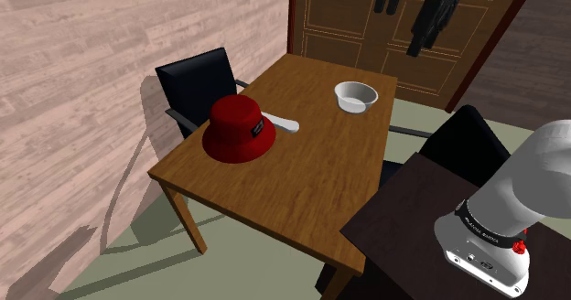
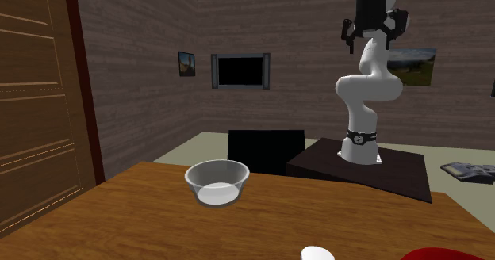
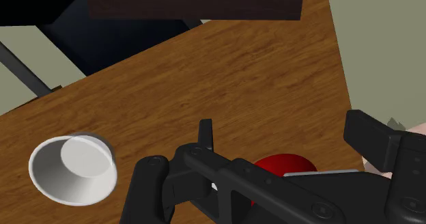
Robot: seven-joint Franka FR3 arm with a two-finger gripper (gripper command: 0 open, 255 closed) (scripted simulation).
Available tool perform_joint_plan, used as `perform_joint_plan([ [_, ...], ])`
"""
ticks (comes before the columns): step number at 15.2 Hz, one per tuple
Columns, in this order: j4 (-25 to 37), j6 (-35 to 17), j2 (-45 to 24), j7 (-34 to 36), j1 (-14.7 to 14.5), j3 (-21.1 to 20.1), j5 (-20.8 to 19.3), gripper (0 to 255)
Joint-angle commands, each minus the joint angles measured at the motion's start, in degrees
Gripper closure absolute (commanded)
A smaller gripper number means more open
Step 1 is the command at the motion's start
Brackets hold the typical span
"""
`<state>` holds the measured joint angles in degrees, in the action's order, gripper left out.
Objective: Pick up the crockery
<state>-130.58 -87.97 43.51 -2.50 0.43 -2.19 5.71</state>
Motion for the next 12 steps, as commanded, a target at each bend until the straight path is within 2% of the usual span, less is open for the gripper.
perform_joint_plan([
  [1, 0.0, 0.0, 0.0, 0.0, 0.0, 0.0, 0.0, 0],
  [12, -6.63, -17.04, -11.71, -12.84, 1.67, 6.43, -6.86, 0],
])
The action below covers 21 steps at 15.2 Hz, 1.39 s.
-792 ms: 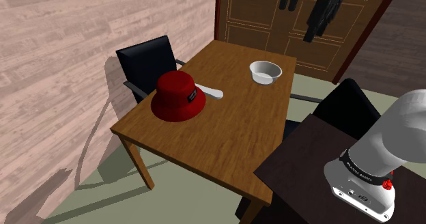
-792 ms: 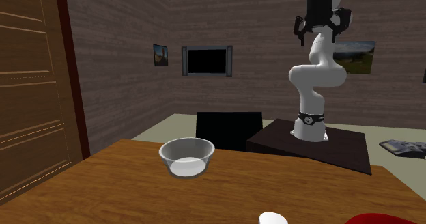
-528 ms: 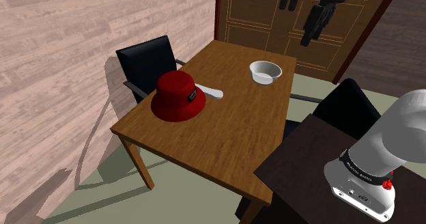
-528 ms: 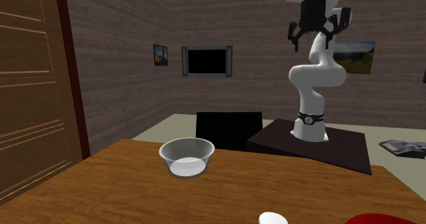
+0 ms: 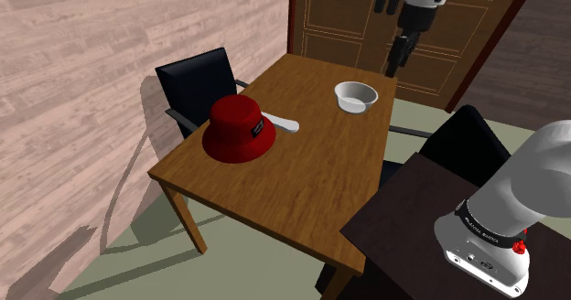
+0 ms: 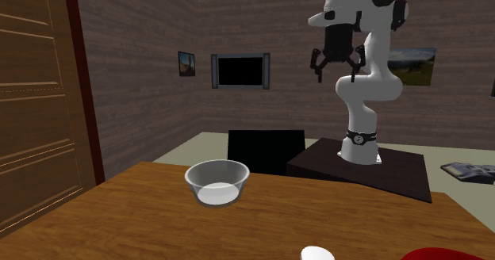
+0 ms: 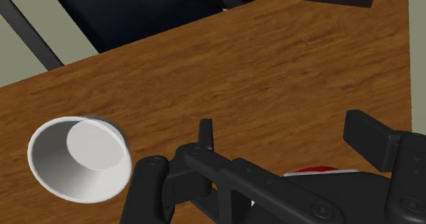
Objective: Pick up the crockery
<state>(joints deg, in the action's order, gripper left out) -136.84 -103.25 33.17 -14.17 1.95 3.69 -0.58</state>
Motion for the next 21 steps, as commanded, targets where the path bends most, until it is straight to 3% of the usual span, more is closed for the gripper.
perform_joint_plan([
  [1, -0.51, -3.35, -2.88, -2.24, 0.31, 1.13, -1.08, 0],
  [11, 2.57, -18.25, -20.99, -12.54, 1.81, 6.19, -4.42, 0],
  [21, 13.5, -28.92, -42.26, -22.6, 3.88, 8.86, -3.71, 0],
])
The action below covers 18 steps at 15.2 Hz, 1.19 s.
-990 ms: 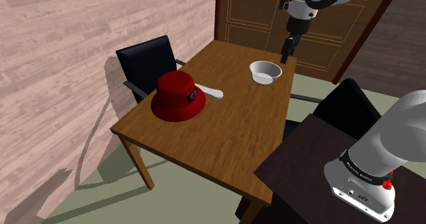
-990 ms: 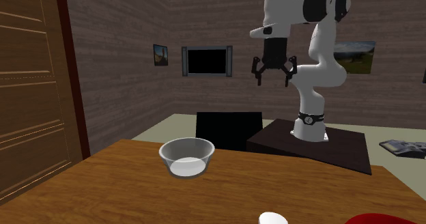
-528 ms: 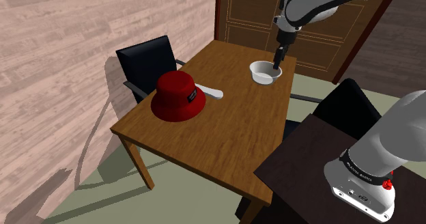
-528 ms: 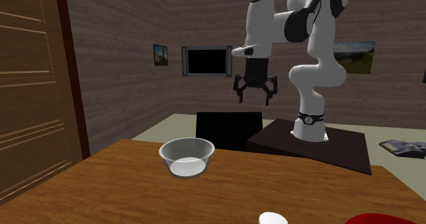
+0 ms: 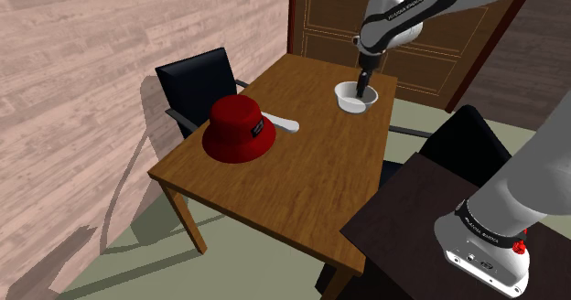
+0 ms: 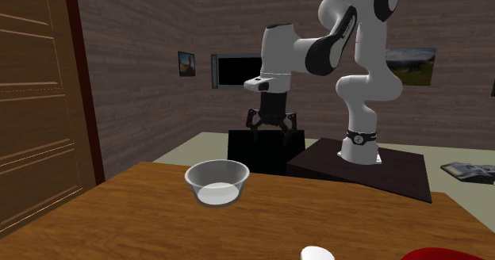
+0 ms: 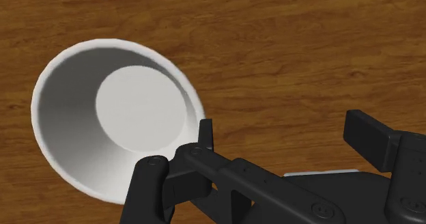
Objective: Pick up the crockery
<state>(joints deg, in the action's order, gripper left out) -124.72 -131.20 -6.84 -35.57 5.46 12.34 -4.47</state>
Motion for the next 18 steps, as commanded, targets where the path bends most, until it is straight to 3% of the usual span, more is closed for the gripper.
perform_joint_plan([
  [1, 2.89, -1.7, -4.44, -2.16, 0.7, 0.26, 0.39, 0],
  [7, 12.3, -4.45, -16.23, -6.79, 2.88, -0.04, 1.37, 0],
  [16, 11.82, -8.96, -20.31, -6.76, 3.29, -0.49, 2.0, 0],
  [17, 11.71, -8.92, -20.16, -6.8, 3.31, -0.46, 1.98, 255],
  [18, 11.73, -8.89, -20.15, -6.79, 3.31, -0.46, 1.98, 255],
])
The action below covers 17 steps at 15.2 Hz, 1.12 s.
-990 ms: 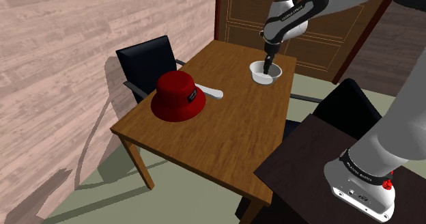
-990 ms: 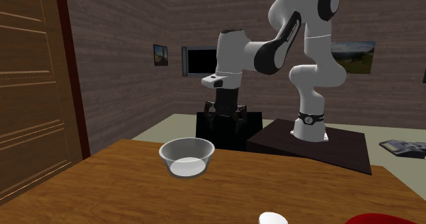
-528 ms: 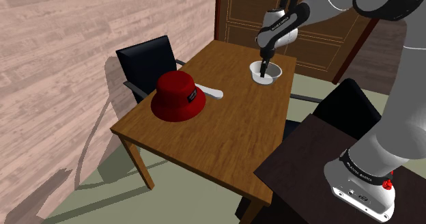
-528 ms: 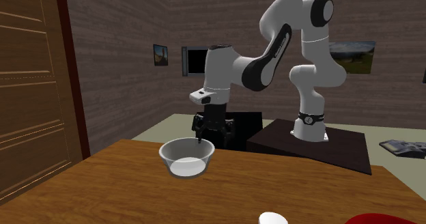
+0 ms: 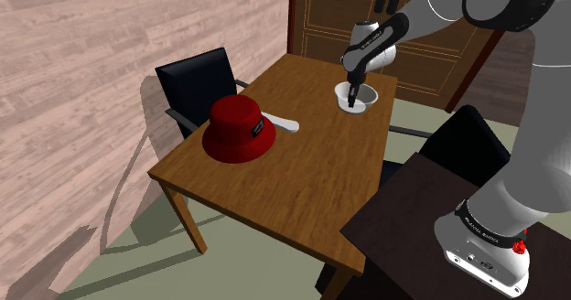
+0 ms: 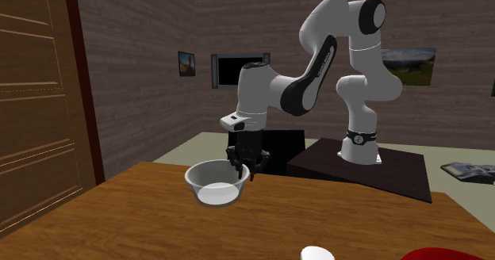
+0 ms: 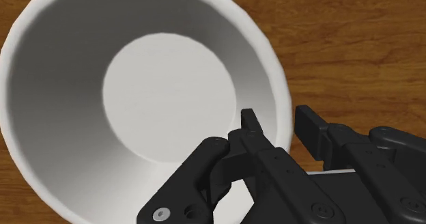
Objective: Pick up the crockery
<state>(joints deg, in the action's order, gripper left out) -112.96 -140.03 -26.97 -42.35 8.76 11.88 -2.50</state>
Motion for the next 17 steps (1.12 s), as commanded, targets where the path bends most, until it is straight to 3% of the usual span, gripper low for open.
perform_joint_plan([
  [1, -0.02, -0.05, -0.02, -0.01, 0.01, 0.0, 0.0, 255],
  [8, 0.06, -0.13, -0.18, 0.02, 0.0, -0.03, 0.03, 255],
  [17, 0.71, 5.27, 4.63, -0.02, -0.49, 0.49, -0.72, 255],
])
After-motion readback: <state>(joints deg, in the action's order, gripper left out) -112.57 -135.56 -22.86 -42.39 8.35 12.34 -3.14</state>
